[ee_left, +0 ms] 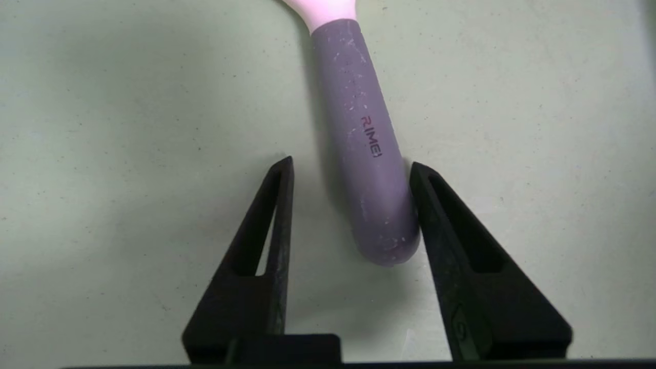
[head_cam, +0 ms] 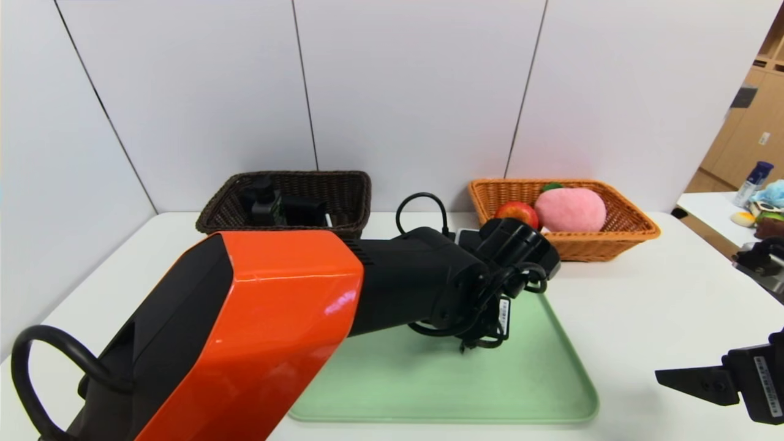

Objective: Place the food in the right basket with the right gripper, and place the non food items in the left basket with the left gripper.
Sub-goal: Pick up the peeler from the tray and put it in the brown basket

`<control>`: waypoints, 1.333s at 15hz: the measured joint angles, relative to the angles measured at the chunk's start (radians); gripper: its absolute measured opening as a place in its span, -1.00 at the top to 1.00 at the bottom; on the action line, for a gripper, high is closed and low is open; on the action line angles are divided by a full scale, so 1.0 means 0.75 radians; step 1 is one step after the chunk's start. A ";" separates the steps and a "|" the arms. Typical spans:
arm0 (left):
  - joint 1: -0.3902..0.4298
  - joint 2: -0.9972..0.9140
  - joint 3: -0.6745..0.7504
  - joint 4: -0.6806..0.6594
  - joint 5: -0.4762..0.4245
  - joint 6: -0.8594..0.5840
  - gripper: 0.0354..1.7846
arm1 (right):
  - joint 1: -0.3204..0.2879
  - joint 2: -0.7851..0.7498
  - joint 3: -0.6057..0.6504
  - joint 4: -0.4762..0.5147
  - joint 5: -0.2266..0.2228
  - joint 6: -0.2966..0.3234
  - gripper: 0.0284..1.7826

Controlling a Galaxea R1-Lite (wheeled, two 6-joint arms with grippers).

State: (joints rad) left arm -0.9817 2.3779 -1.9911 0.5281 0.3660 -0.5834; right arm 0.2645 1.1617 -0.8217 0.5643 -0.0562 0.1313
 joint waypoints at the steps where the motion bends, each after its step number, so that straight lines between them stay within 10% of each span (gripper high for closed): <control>1: 0.000 -0.001 0.001 0.006 -0.003 -0.003 0.66 | 0.001 -0.001 0.001 0.000 0.001 0.001 -0.92; 13: 0.027 -0.423 0.004 0.234 -0.342 -0.167 0.66 | -0.001 -0.005 0.007 0.000 -0.001 0.005 -0.92; 20: 0.431 -0.664 0.014 0.113 -0.366 -0.214 0.66 | -0.001 0.001 -0.009 -0.001 -0.002 0.002 -0.92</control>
State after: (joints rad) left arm -0.6585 1.8800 -1.9806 0.6128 0.0917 -0.7440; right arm 0.2636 1.1628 -0.8283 0.5632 -0.0577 0.1328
